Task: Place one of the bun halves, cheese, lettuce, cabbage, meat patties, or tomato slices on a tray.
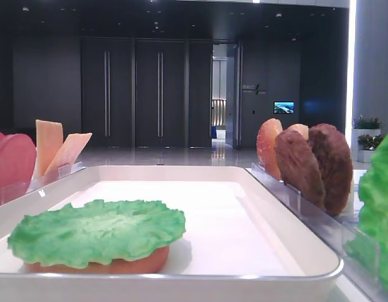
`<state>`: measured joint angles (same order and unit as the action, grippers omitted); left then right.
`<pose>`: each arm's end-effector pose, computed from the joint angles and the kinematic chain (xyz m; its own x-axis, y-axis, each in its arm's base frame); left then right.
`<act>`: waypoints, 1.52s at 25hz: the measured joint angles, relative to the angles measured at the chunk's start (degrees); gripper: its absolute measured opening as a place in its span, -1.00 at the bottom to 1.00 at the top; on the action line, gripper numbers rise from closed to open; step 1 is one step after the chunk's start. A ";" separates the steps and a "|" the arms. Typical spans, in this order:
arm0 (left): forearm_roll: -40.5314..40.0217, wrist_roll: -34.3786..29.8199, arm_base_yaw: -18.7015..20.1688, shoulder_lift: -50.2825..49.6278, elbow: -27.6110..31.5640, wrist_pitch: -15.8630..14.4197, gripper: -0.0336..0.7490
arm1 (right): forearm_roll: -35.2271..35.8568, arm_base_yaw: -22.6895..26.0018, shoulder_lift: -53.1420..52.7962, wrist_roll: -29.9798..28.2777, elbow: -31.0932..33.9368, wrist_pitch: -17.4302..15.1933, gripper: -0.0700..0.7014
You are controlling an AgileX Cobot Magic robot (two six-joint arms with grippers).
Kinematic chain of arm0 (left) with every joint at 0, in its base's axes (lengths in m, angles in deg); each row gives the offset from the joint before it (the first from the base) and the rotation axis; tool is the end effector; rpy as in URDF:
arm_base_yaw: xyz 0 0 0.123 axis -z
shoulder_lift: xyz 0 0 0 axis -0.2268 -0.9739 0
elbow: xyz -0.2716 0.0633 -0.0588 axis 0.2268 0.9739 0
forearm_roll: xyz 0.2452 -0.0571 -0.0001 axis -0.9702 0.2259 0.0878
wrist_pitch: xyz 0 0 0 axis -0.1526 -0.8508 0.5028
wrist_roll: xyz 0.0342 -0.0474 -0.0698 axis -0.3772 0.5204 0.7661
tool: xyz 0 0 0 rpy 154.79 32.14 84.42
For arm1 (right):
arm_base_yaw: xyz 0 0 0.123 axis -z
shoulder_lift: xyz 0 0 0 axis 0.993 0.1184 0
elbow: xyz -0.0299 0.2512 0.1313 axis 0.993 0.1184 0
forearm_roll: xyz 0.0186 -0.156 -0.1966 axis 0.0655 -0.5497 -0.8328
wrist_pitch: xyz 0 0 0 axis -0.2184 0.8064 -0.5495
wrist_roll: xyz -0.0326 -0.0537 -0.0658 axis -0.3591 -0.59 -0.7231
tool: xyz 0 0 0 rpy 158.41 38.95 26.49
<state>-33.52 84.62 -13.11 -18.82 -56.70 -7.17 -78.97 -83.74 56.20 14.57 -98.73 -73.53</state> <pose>-0.0062 0.0046 0.2650 -0.5144 0.0420 -0.8565 -0.0214 0.9979 0.0618 0.2598 0.0073 0.2874 -0.8593 -0.1979 -0.4716 -0.2013 0.9786 -0.0439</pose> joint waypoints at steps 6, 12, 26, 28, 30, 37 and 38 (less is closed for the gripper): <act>0.00 0.00 0.00 0.00 0.00 0.00 0.29 | -0.42 0.00 -1.12 0.86 0.00 -4.22 0.25; 0.00 0.00 0.00 0.00 0.00 0.00 0.29 | -1.22 0.00 -9.02 2.83 0.00 -10.99 0.25; 0.00 0.00 0.00 0.00 0.00 0.00 0.29 | -4.57 0.00 -35.69 11.34 0.94 -21.83 0.25; 0.00 0.00 0.00 0.00 0.00 0.00 0.29 | -4.57 0.00 -39.20 11.41 2.28 -21.83 0.25; 0.00 0.00 0.00 0.00 0.00 0.00 0.29 | -4.51 0.00 -42.72 11.85 4.29 -21.83 0.25; 0.00 0.00 0.00 0.00 0.00 0.00 0.29 | -4.05 0.00 -55.40 13.67 13.04 -21.99 0.25; 0.00 0.00 0.00 0.00 0.00 0.00 0.29 | -4.05 0.00 -57.18 13.67 14.37 -21.99 0.25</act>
<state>-33.52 84.62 -13.11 -18.82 -56.70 -7.17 -83.02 -83.74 -0.98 28.24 -84.36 -95.53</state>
